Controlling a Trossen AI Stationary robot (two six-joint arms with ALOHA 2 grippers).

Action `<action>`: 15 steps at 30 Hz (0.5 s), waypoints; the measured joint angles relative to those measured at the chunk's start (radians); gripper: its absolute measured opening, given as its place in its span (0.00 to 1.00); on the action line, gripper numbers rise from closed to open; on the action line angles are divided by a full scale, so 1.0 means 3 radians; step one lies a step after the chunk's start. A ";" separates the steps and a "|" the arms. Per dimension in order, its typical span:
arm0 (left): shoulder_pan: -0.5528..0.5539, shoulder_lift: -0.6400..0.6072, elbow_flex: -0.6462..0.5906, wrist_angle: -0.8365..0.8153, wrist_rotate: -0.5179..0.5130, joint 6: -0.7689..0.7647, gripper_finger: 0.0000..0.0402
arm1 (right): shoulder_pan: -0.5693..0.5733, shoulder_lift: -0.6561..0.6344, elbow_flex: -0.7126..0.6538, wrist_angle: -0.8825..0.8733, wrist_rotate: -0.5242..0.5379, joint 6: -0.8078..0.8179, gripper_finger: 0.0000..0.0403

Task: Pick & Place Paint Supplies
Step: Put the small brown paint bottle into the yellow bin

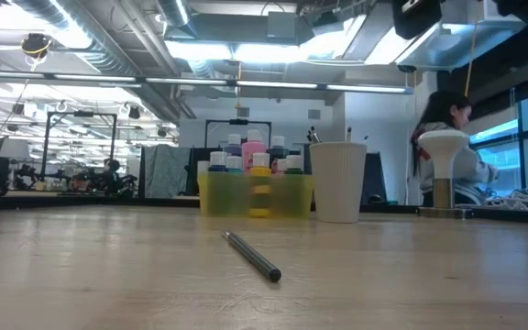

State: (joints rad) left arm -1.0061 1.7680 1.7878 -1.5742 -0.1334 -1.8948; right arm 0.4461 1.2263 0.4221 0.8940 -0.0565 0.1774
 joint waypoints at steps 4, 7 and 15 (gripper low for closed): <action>0.0000 0.0021 -0.0104 0.0122 0.0052 0.0109 0.52 | 0.0009 0.0000 0.0000 0.0007 0.0052 -0.0104 0.18; 0.0000 0.0025 -0.0224 0.0016 0.0367 -0.0054 0.52 | -0.0005 0.0000 -0.0001 0.0045 0.0053 -0.0173 0.18; -0.0006 0.0002 -0.0509 0.0009 0.0719 -0.0299 0.52 | -0.0053 0.0000 -0.0001 0.0048 0.0117 -0.0428 0.18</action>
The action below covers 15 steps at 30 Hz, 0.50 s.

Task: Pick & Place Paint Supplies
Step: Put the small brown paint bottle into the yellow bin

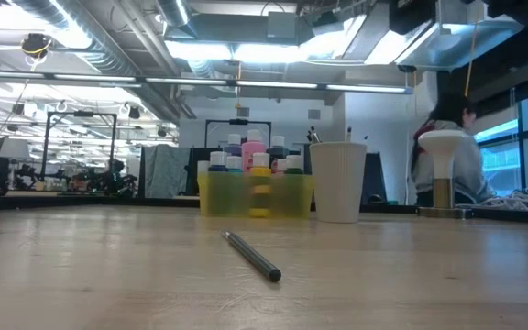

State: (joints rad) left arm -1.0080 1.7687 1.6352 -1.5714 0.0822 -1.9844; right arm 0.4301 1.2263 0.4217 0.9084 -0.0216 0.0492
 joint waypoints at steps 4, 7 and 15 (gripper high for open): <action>0.0006 -0.0001 -0.0105 0.0000 -0.0005 0.0037 0.52 | -0.0060 0.0000 0.0000 0.0003 0.0010 -0.0028 0.18; -0.0035 -0.0001 -0.0220 0.0032 -0.0007 0.0022 0.52 | -0.0099 0.0000 0.0000 0.0003 0.0009 -0.0030 0.18; -0.0081 -0.0001 -0.0445 0.0570 -0.0014 0.0083 0.52 | -0.0171 0.0000 0.0000 0.0092 0.0009 -0.0030 0.18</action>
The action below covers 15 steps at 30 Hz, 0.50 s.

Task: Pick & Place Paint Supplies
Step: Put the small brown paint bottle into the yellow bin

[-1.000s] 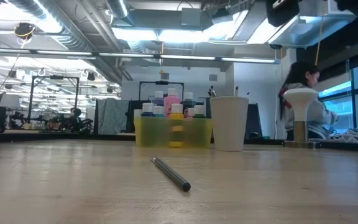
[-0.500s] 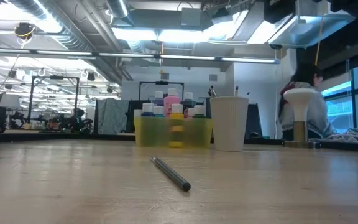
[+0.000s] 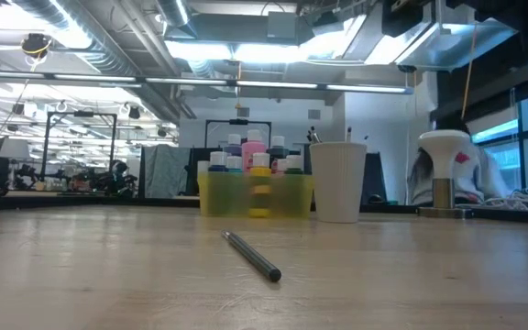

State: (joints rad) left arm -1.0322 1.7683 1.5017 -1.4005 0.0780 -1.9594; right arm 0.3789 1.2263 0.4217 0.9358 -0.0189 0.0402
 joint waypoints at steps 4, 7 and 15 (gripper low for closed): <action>-0.0006 0.0000 -0.0105 0.0155 0.0008 0.0111 0.52 | -0.0022 0.0000 0.0000 0.0044 0.0000 -0.0014 0.18; -0.0005 0.0000 -0.0138 0.0111 0.0006 0.0108 0.52 | -0.0029 0.0000 0.0000 0.0044 0.0000 -0.0021 0.18; -0.0005 -0.0001 -0.0138 -0.0035 0.0017 0.0040 0.52 | -0.0030 0.0000 0.0000 0.0045 -0.0001 -0.0076 0.18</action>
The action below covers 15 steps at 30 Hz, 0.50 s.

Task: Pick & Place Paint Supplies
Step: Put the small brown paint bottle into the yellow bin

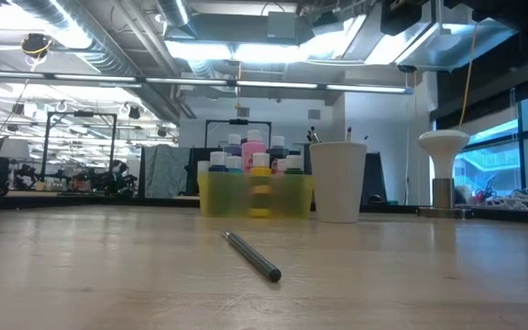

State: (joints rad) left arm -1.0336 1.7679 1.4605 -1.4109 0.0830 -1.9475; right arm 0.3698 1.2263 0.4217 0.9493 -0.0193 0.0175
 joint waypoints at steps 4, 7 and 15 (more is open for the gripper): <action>0.0000 0.0001 0.0000 0.0017 -0.0001 0.0004 0.52 | 0.0000 0.0000 0.0000 -0.0002 0.0000 0.0000 0.18; 0.0000 0.0001 0.0000 0.0014 -0.0004 0.0030 0.53 | 0.0000 0.0000 0.0000 -0.0005 0.0000 0.0001 0.18; 0.0001 -0.0006 0.0000 -0.0220 -0.0069 0.0281 0.53 | -0.0001 0.0000 0.0000 -0.0008 -0.0003 0.0000 0.18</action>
State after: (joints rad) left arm -1.0335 1.7662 1.4605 -1.4768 0.0624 -1.8633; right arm 0.3696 1.2263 0.4217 0.9470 -0.0200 0.0175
